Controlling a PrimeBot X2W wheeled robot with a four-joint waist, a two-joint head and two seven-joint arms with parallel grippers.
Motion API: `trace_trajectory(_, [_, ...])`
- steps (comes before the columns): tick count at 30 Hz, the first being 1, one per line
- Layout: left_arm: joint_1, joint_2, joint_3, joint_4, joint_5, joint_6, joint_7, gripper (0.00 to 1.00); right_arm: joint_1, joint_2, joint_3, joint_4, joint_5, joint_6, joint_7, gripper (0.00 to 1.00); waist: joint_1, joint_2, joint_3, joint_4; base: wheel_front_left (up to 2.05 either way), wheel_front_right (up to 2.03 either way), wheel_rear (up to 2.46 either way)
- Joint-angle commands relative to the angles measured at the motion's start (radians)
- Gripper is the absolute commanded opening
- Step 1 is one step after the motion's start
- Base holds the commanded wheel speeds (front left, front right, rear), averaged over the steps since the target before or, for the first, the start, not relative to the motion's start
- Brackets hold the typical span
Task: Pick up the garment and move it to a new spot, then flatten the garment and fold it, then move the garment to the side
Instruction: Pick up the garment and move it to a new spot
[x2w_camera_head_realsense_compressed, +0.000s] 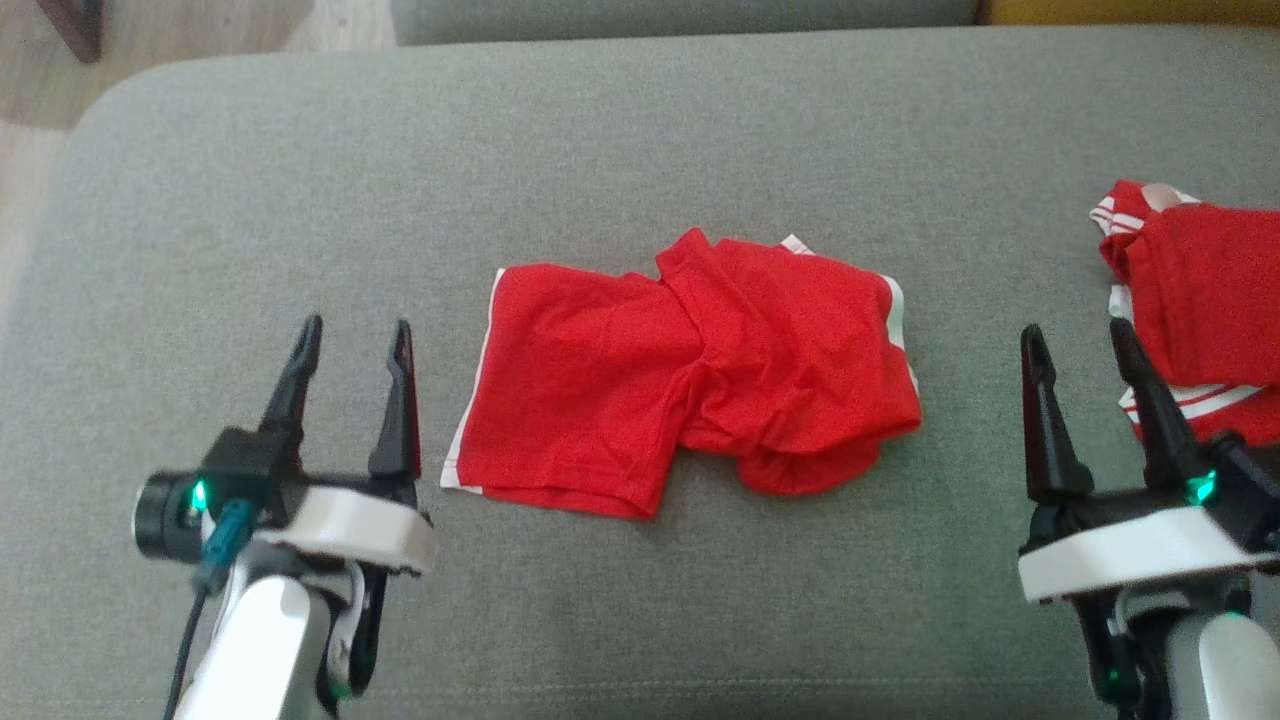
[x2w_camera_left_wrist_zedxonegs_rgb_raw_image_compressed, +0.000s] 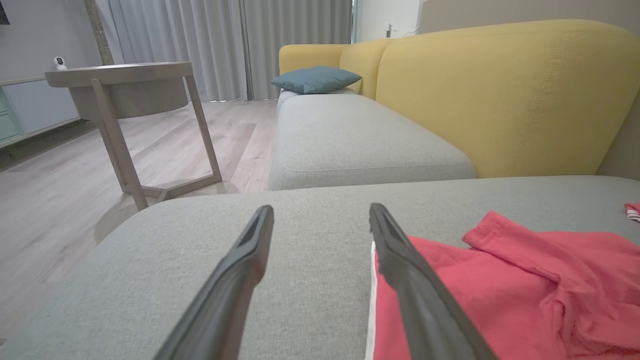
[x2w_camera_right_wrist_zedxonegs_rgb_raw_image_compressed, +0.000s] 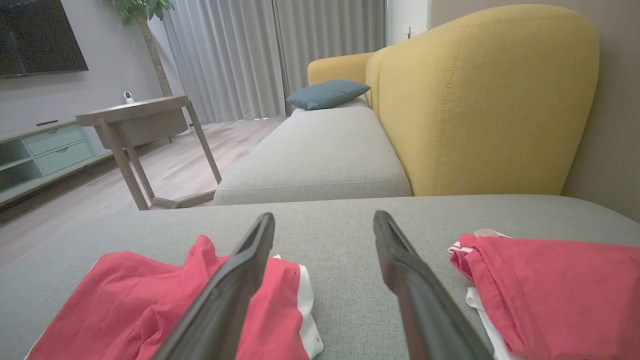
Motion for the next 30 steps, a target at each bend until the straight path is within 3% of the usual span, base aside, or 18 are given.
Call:
trace_trajectory(1, [-0.017,0.025,0.037,-0.040,-0.001,-0.001,-0.006,1.00,0.006,-0.004,0.018,-0.034,-0.008,0.007,0.008,1.00,0.0000,-0.0001,-0.014,0.001,0.00,0.00,0.00])
trace_trajectory(30, [0.109,0.050,0.010,-0.074,-0.007,0.026,0.022,1.00,0.083,-0.004,0.023,-0.034,-0.013,0.007,0.042,1.00,0.0000,-0.0001,-0.104,-0.019,0.00,0.00,0.00])
